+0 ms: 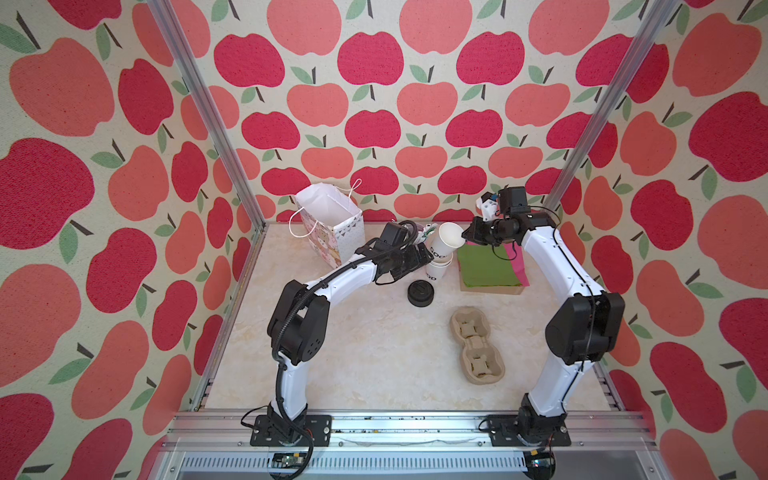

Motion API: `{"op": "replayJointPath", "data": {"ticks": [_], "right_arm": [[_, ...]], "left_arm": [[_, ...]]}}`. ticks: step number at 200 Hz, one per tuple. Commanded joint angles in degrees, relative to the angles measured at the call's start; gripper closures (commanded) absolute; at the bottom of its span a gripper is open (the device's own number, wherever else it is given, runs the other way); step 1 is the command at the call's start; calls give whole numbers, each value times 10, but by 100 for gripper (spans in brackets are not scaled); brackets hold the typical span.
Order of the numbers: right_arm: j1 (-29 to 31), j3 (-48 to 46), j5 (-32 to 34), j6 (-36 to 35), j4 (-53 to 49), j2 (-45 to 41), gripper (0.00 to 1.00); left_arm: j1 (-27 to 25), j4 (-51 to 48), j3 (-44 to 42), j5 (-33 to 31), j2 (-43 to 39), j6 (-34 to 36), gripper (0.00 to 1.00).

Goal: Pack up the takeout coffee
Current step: 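Lift the top white cup off the stack with the right gripper, then carry the white cup toward the robot and set it upright on the table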

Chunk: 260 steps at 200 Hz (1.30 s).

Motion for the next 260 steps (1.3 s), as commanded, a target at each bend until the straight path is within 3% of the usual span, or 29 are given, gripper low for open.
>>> {"op": "replayJointPath", "data": {"ticks": [1,104,148,190,260], "right_arm": [[-4,22,15,-22,-28,-52,100],[13,-63,53,-41,-78,-218,100],[90,-97,90,-43,-104,-238,100],[177,-150,104,-24,-71,-221,100],[283,-197,116,-39,-40,-158,100]], "left_arm": [[5,-15,-32,-27,-49,31,2],[42,26,-248,-49,-268,157,1],[93,64,-347,13,-383,224,1],[157,114,-418,88,-474,233,1],[173,97,-437,141,-494,259,1]]}}
